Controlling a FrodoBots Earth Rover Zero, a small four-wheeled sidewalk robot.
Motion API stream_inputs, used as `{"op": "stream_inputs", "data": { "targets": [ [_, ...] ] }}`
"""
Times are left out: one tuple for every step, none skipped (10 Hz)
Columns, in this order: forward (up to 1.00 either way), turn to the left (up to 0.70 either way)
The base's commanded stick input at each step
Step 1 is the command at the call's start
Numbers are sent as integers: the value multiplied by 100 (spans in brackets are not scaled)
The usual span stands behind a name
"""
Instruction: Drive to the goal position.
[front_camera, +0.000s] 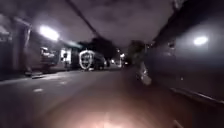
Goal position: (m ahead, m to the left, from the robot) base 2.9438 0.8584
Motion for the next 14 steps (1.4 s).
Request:
{"op": "stream_inputs", "data": {
  "targets": [
    [100, 0],
    [100, 0],
    [100, 0],
    [100, 0],
    [100, 0],
    [100, 0],
    [100, 0],
    [100, 0],
    [100, 0],
    [100, 0],
    [100, 0],
    [100, 0],
    [100, 0],
    [100, 0]
  ]
}}
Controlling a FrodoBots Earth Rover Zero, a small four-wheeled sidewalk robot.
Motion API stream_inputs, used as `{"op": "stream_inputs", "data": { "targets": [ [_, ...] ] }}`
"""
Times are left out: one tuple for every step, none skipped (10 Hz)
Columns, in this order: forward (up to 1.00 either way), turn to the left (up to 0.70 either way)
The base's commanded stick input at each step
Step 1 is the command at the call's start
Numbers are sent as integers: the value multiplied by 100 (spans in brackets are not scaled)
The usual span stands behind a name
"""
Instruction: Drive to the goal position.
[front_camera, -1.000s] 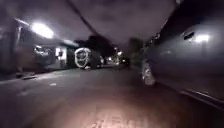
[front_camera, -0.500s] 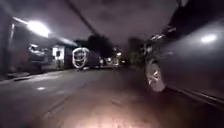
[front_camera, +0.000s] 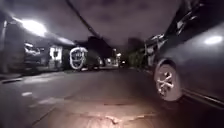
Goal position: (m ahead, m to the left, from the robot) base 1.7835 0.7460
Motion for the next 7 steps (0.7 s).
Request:
{"op": "stream_inputs", "data": {
  "targets": [
    [100, 0],
    [100, 0],
    [100, 0],
    [100, 0],
    [100, 0],
    [100, 0],
    [100, 0]
  ]
}}
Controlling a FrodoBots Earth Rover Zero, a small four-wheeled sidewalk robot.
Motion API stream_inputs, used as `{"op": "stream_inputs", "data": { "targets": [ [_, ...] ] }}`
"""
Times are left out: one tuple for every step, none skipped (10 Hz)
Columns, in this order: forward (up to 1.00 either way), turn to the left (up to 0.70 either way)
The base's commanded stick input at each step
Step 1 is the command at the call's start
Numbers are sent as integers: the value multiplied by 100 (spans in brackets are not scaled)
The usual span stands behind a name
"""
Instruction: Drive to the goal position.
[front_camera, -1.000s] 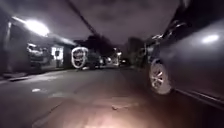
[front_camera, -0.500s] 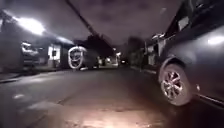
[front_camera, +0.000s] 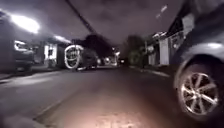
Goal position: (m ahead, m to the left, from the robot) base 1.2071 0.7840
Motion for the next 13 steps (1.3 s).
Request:
{"op": "stream_inputs", "data": {
  "targets": [
    [100, 0],
    [100, 0],
    [100, 0],
    [100, 0],
    [100, 0],
    [100, 0],
    [100, 0],
    [100, 0],
    [100, 0],
    [100, 0],
    [100, 0],
    [100, 0],
    [100, 0]
  ]
}}
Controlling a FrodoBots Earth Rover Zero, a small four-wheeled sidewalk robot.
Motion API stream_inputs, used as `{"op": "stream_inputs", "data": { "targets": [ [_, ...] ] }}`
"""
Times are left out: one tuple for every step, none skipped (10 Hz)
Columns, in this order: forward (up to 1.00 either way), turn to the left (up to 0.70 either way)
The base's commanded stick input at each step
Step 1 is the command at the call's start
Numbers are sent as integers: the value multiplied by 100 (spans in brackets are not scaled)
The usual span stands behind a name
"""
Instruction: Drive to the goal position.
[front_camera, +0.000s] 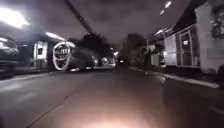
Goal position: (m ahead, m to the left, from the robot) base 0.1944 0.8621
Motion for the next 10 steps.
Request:
{"op": "stream_inputs", "data": {
  "targets": [
    [100, 0],
    [100, 0],
    [100, 0],
    [100, 0],
    [100, 0],
    [100, 0],
    [100, 0],
    [100, 0],
    [100, 0],
    [100, 0]
  ]
}}
